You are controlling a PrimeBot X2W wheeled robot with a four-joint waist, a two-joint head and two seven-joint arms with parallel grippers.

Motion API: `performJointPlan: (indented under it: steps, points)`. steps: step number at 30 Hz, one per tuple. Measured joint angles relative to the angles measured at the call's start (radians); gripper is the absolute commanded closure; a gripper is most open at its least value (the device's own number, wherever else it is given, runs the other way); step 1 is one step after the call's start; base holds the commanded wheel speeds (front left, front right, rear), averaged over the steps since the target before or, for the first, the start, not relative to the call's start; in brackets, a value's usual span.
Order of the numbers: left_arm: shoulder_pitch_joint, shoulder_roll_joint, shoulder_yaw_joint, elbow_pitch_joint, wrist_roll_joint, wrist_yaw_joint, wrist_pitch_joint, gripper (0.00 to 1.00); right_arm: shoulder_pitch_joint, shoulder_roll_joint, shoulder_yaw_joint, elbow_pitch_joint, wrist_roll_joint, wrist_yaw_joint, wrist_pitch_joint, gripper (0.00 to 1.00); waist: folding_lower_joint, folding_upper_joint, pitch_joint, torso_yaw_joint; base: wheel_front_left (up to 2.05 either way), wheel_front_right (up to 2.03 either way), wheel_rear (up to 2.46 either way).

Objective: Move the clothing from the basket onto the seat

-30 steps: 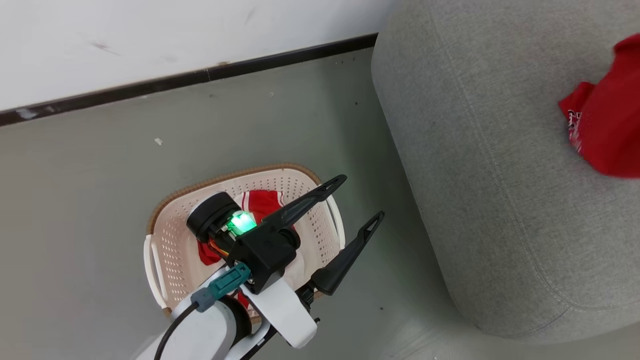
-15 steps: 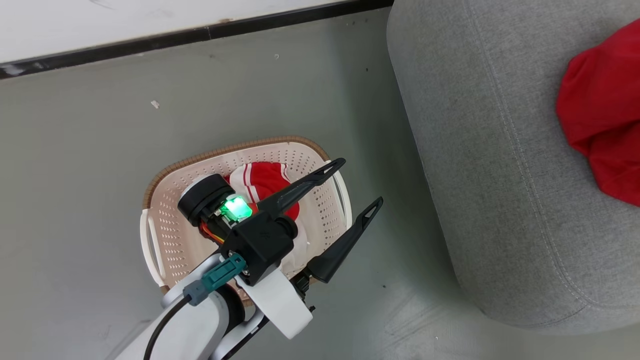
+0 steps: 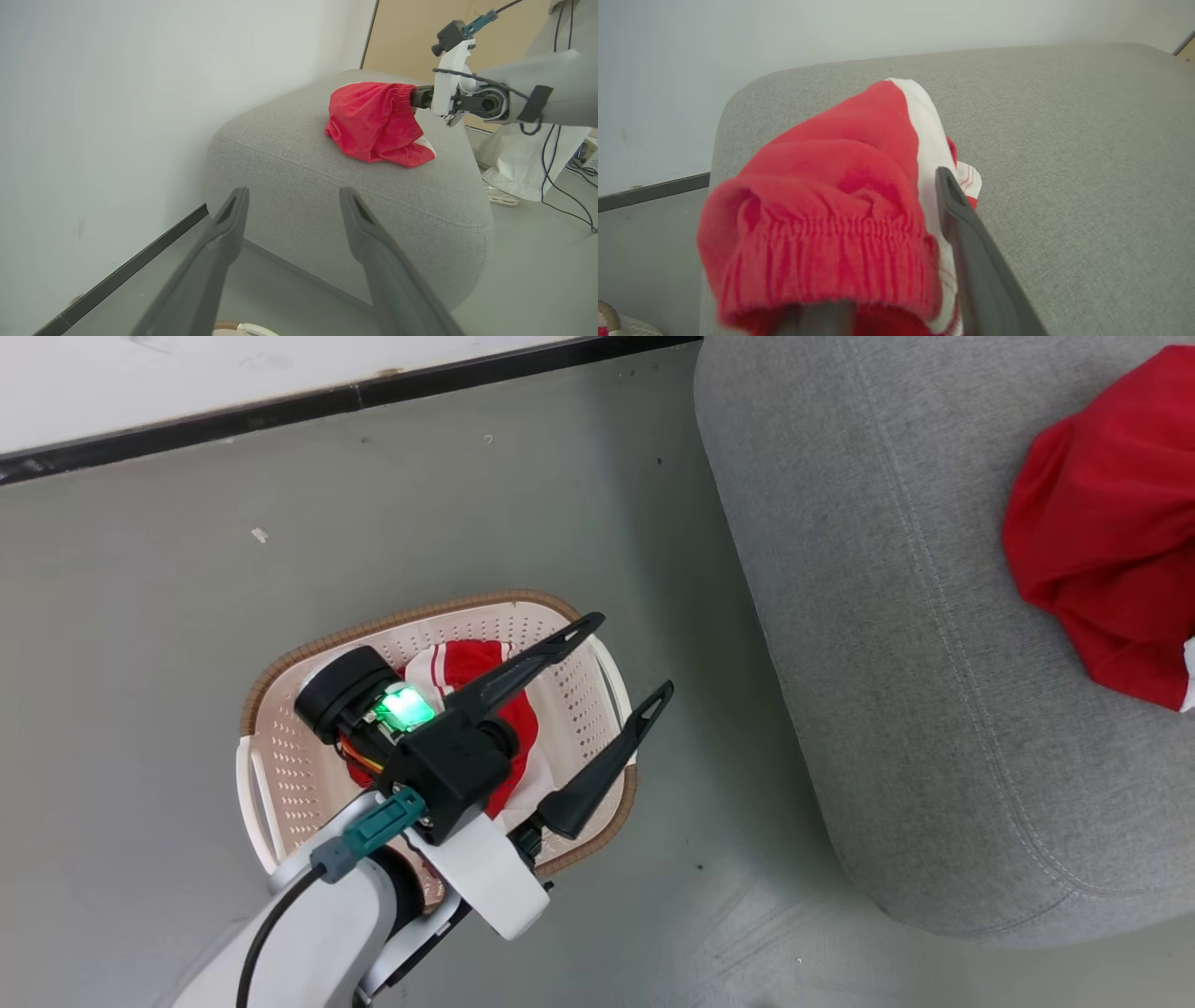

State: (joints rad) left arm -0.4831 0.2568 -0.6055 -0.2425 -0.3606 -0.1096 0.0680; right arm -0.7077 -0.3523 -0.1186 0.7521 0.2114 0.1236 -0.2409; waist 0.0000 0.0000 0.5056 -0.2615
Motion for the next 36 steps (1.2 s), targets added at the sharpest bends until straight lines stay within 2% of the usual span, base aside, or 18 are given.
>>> performJointPlan:
  steps: [7,15,20,26,31,36]
  points:
    - [0.009,0.004,0.03,0.032,-0.017,0.0,-0.032,0.0,0.062,-0.004,0.025,-0.01,-0.002,0.0,-0.006,0.0,0.0,0.0,-0.033,-0.018,0.0,0.0,0.0]
    - [0.051,0.011,0.081,0.071,-0.035,0.011,-0.084,0.0,0.128,-0.005,0.036,-0.111,-0.007,0.0,-0.007,0.0,0.0,0.0,-0.085,-0.035,0.0,0.0,0.0]
    - [0.092,0.028,0.125,0.105,-0.044,0.035,-0.118,0.0,0.146,-0.001,0.05,-0.223,-0.009,0.0,-0.007,0.0,0.0,0.0,-0.124,-0.041,0.0,0.0,0.0]
    - [0.144,0.026,0.171,0.141,-0.072,0.067,-0.165,0.0,0.164,0.016,0.119,-0.313,-0.023,0.0,-0.007,0.0,0.0,0.0,-0.177,-0.04,0.0,0.0,0.0]
    - [0.188,0.02,0.2,0.165,-0.089,0.088,-0.2,0.0,0.191,0.021,0.185,-0.352,-0.028,0.0,-0.007,0.0,0.0,0.0,-0.223,-0.029,0.0,0.0,0.0]
    - [0.221,0.016,0.21,0.178,-0.099,0.1,-0.22,0.0,0.193,0.006,0.206,-0.375,-0.044,0.0,-0.007,0.0,0.0,0.0,-0.257,-0.015,0.0,0.0,0.0]
